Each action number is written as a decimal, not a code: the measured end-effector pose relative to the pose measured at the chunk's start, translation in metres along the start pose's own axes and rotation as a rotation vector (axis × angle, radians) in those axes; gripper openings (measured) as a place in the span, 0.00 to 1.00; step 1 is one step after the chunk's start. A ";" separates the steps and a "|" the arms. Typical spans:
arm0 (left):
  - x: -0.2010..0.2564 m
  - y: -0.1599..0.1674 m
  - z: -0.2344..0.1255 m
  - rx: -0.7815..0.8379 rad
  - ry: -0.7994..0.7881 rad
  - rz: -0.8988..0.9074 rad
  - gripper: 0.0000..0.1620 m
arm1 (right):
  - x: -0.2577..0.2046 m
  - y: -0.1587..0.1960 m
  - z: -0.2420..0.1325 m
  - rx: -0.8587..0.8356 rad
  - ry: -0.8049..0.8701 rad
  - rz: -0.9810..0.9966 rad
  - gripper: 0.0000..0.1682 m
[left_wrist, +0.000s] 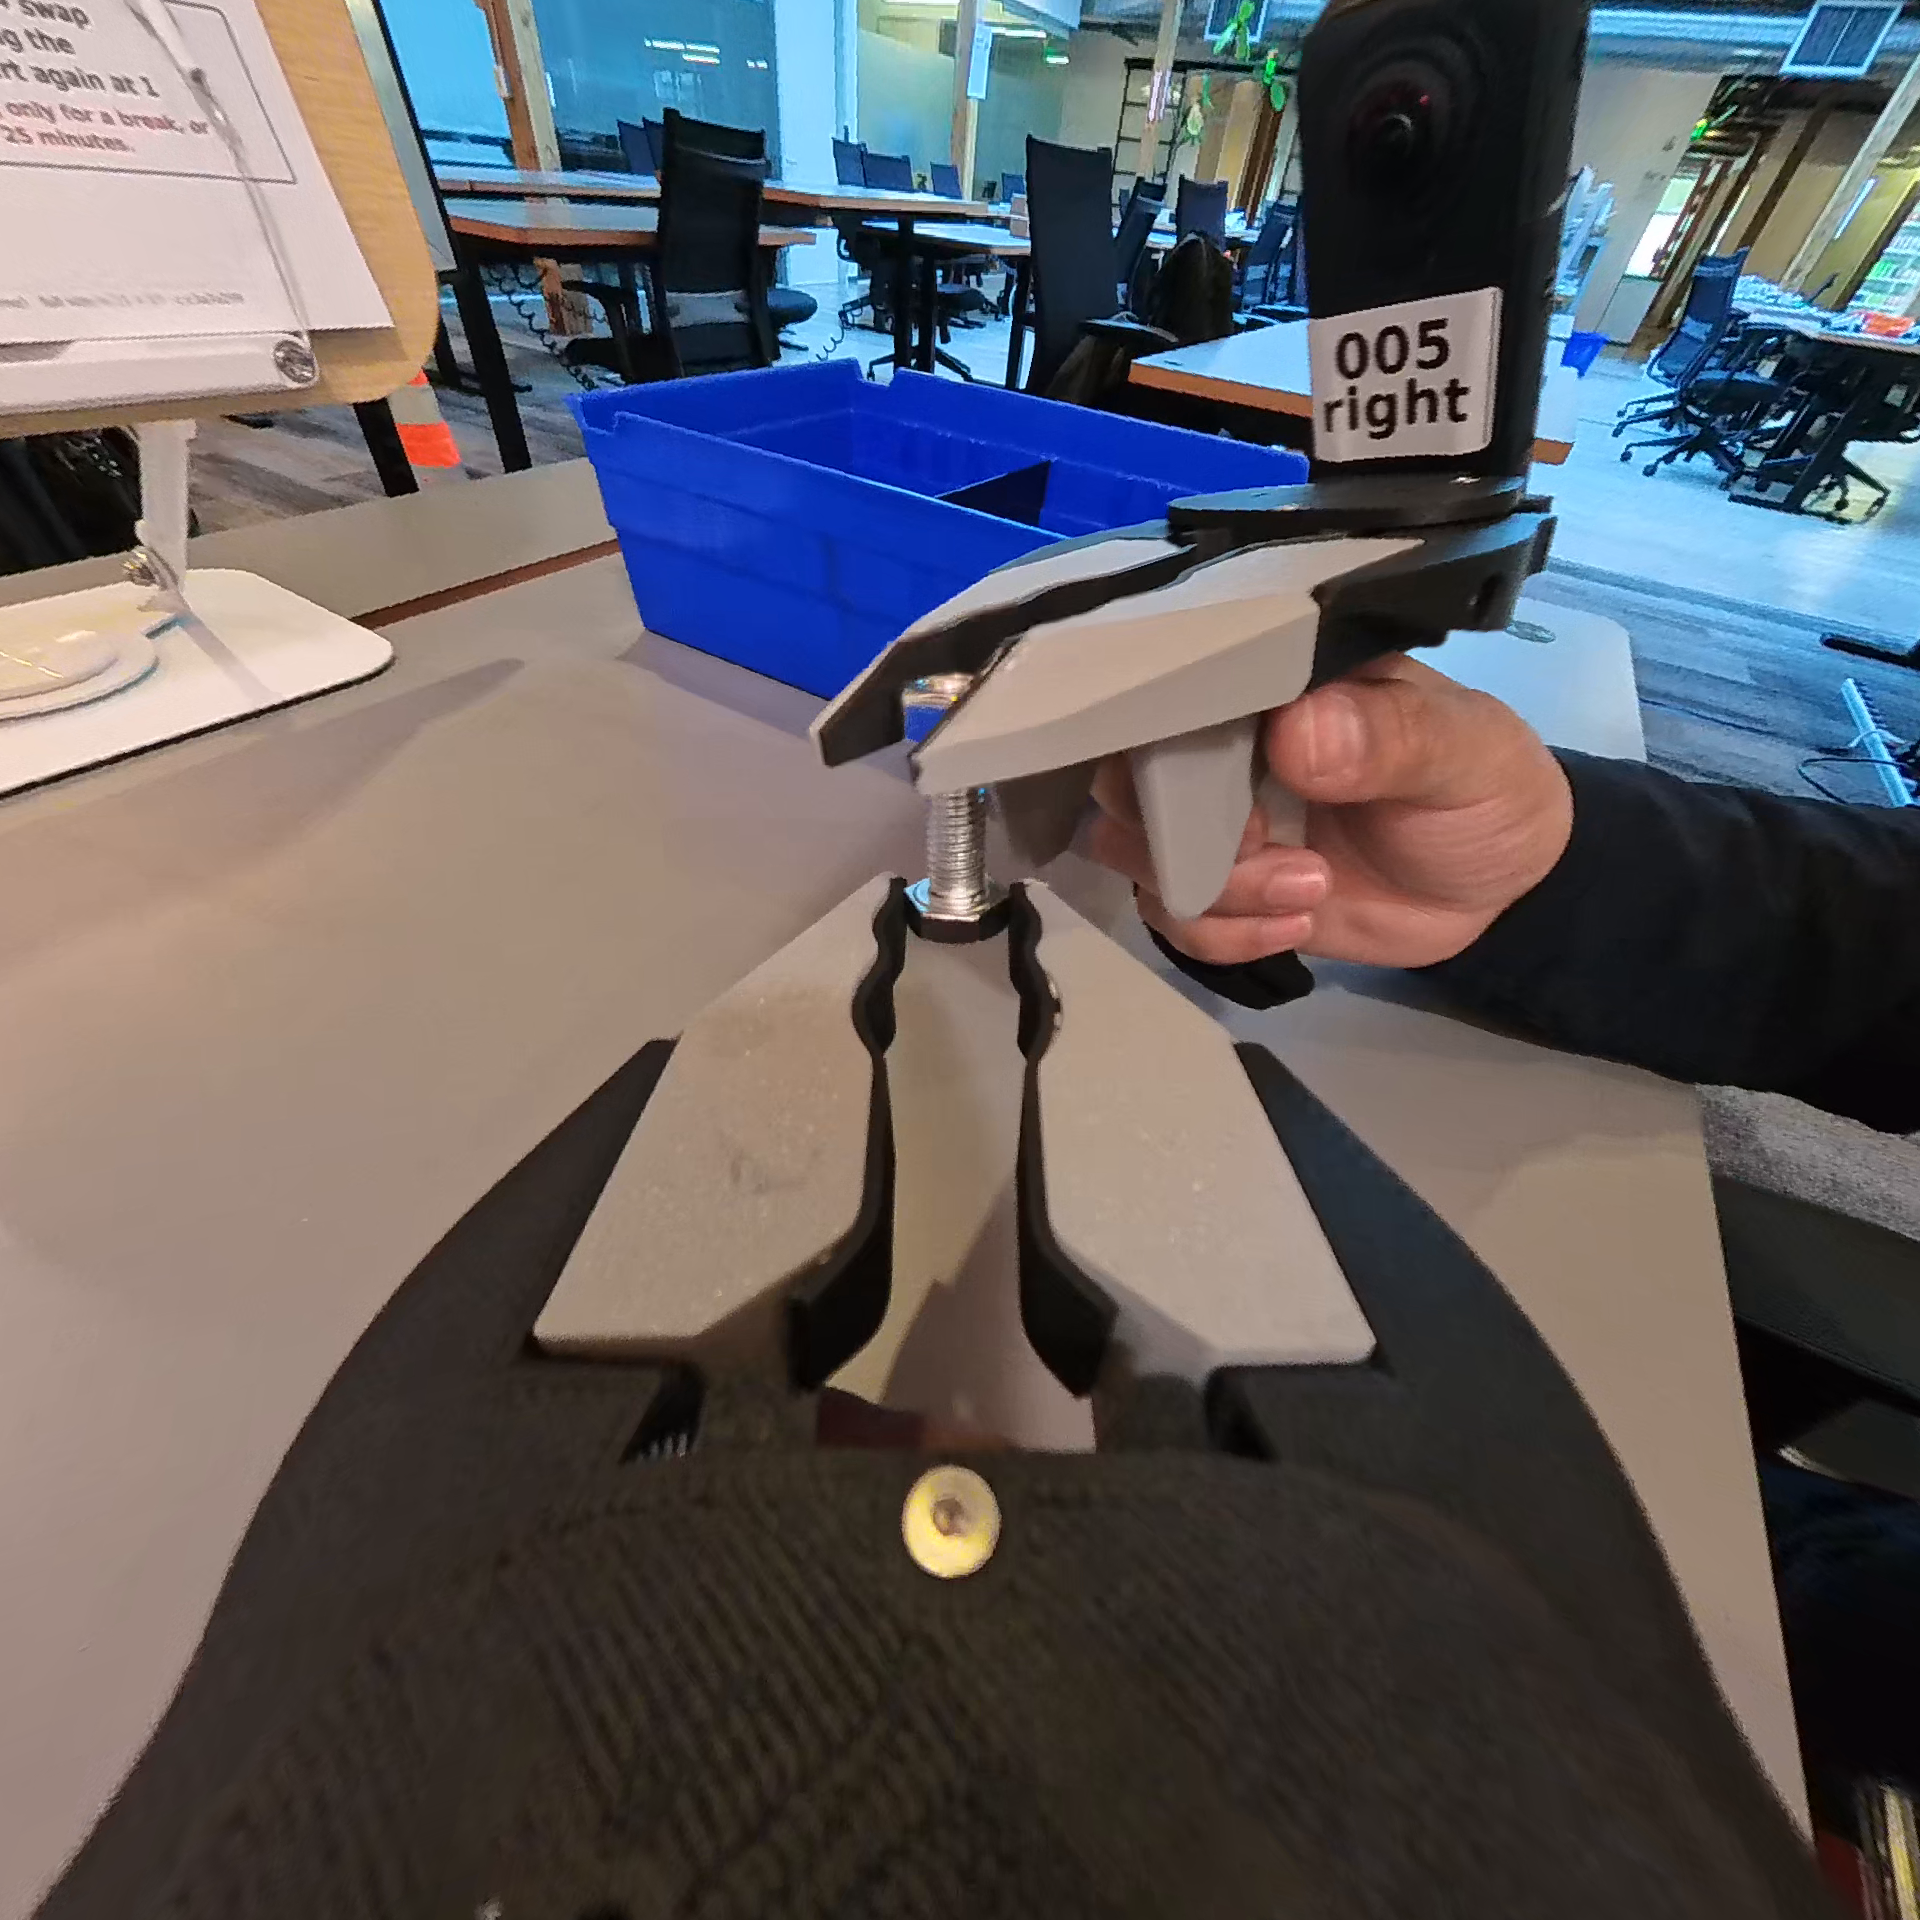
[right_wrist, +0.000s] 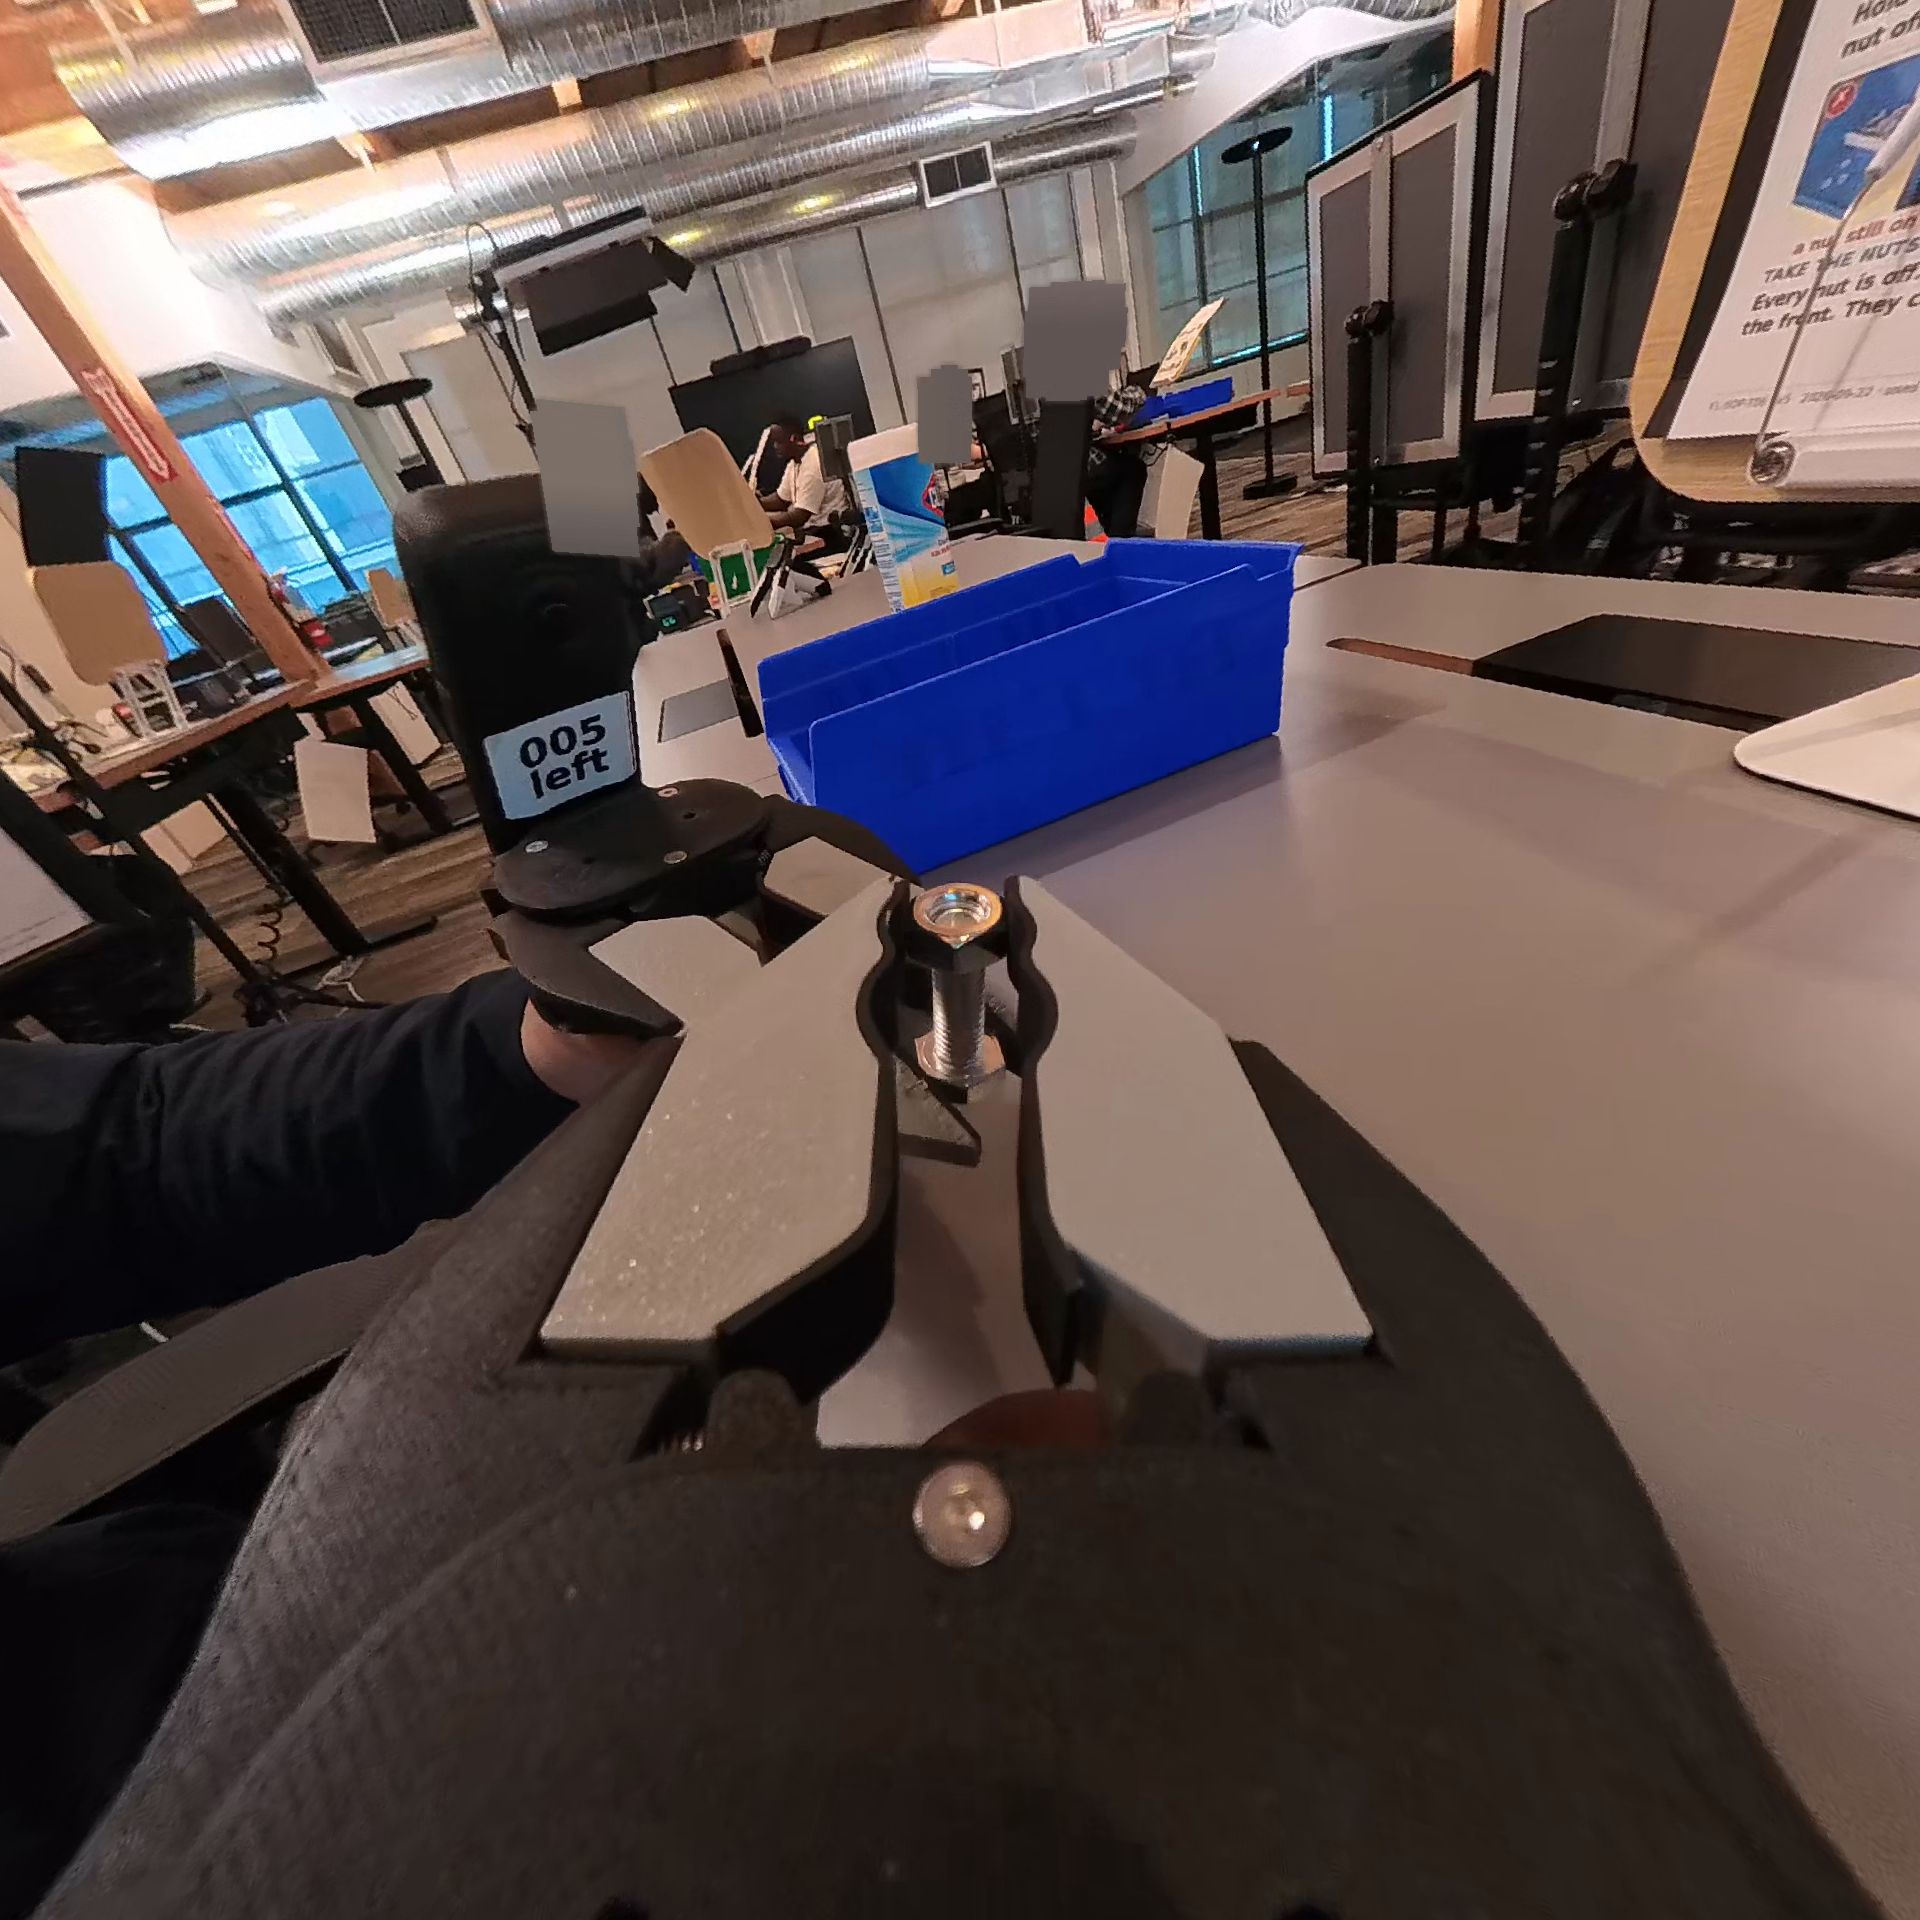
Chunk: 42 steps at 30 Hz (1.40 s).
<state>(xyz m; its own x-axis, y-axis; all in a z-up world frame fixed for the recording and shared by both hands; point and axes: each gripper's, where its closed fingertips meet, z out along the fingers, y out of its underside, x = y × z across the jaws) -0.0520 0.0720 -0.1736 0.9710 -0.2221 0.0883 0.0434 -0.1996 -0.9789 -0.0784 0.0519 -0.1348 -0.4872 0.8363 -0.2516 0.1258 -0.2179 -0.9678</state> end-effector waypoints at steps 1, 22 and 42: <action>-0.002 0.000 0.000 -0.001 -0.009 0.000 0.11 | 0.001 -0.002 -0.001 0.010 0.004 0.004 0.09; -0.004 0.003 0.001 -0.016 -0.018 -0.018 0.11 | -0.001 0.004 0.005 -0.014 0.021 -0.024 0.10; -0.027 -0.001 -0.006 0.011 -0.108 -0.077 0.11 | 0.008 -0.006 -0.004 0.032 0.050 0.010 0.15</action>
<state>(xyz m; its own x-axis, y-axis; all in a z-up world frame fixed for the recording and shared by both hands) -0.0794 0.0721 -0.1742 0.9844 -0.1020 0.1434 0.1207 -0.2016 -0.9720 -0.0794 0.0623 -0.1312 -0.4426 0.8577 -0.2617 0.1025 -0.2416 -0.9650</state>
